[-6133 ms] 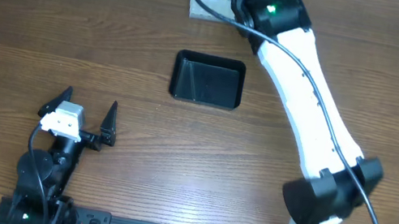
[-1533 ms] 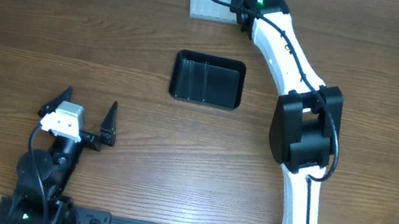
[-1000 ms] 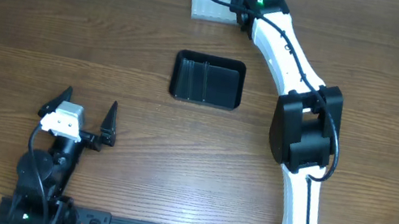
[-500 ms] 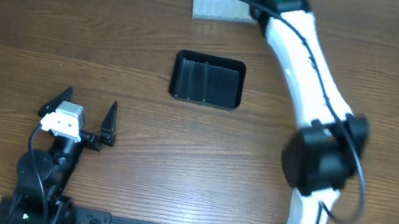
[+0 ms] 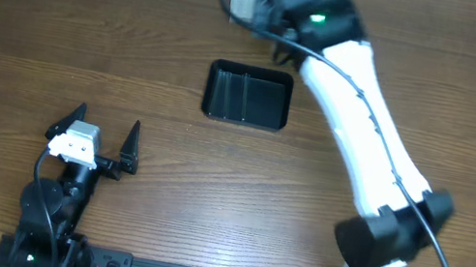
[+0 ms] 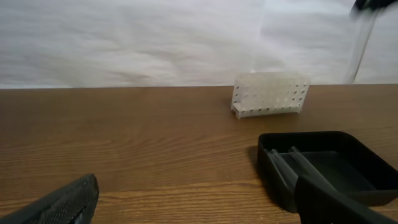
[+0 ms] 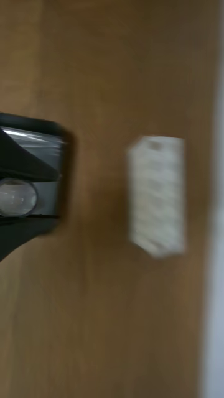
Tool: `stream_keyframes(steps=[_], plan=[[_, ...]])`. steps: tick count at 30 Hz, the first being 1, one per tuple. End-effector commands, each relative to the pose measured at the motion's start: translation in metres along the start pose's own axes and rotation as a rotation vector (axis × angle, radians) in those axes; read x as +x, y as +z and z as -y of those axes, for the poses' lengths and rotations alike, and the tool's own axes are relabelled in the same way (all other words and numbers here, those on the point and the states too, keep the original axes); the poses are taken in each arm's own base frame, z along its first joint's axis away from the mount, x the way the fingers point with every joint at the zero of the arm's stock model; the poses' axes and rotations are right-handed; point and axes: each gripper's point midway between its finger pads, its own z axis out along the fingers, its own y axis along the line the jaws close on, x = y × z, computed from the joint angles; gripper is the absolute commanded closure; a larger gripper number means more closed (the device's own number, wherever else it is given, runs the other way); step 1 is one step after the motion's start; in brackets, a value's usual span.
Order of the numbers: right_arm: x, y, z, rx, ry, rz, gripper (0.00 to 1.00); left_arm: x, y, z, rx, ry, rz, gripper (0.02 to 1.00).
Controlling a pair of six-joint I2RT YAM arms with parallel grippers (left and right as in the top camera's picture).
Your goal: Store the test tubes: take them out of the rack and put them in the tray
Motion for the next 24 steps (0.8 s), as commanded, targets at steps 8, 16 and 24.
stream_keyframes(steps=[8,16,24], plan=[[0.083,0.099,-0.005,0.059,0.085,-0.286,0.897,0.002,0.000,0.000,0.005,0.011,-0.001,0.018],[0.107,0.123,0.001,0.093,0.101,-0.369,0.886,0.002,0.000,0.000,0.005,0.011,-0.001,0.018],[0.135,0.140,0.007,0.124,0.098,-0.468,0.844,0.002,0.000,0.000,0.005,0.011,-0.001,0.018]])
